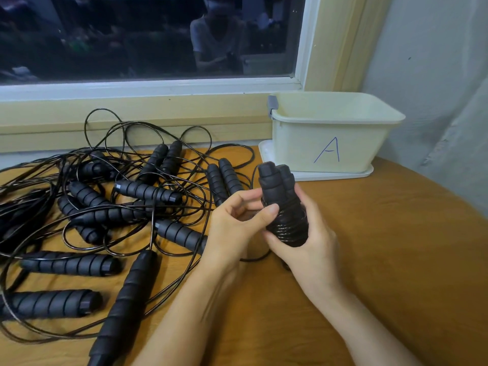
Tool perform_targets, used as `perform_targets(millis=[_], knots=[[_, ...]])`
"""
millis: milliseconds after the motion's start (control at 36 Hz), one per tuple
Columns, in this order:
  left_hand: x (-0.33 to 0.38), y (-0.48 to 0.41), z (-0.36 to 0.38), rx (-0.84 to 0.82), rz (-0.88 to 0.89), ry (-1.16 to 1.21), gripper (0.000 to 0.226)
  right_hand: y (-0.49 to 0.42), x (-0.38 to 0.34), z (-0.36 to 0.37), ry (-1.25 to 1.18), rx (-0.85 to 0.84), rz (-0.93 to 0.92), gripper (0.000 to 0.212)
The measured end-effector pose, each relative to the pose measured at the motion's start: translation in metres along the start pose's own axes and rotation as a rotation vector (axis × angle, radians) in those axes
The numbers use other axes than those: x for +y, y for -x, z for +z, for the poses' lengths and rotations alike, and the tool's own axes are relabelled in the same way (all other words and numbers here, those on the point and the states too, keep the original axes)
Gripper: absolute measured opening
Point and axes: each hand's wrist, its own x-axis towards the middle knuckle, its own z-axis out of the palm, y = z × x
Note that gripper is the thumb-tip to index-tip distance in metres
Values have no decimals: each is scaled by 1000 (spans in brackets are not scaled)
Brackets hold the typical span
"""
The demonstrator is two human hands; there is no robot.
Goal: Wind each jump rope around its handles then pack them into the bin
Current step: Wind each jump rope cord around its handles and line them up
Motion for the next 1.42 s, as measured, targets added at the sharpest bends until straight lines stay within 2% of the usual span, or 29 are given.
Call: perform_targets(millis=[111,361,500,611,778,861,972,1111,1250,1417], knots=[[2,-2,-5,-61,-5,-27,41,-1,-5,-3,-244,-42,115,86],[-1,-8,-15,-76,15,-122,31,-8,-13,-10,-594,-184,188,70],[-1,-6,-13,-159,-55,52,40,-7,-14,-11,-637,-189,195,64],[0,-6,-12,-144,-95,91,56,-7,-13,-13,-684,-207,206,61],[2,-5,-11,-108,-13,-20,58,-6,-13,-11,-733,-265,216,53],[1,-5,-11,-35,12,-26,48,-8,-12,-10,-687,-306,213,52],[-2,-5,-7,35,36,-94,51,-6,-12,-8,-538,-249,164,67],[-4,-3,-2,99,65,-139,64,-5,-12,-8,-554,-220,166,75],[-4,-4,-6,69,76,-194,57,-5,-13,-10,-565,-198,165,62],[-2,-5,-10,23,81,-186,54,-11,-14,-18,-610,-209,173,58]])
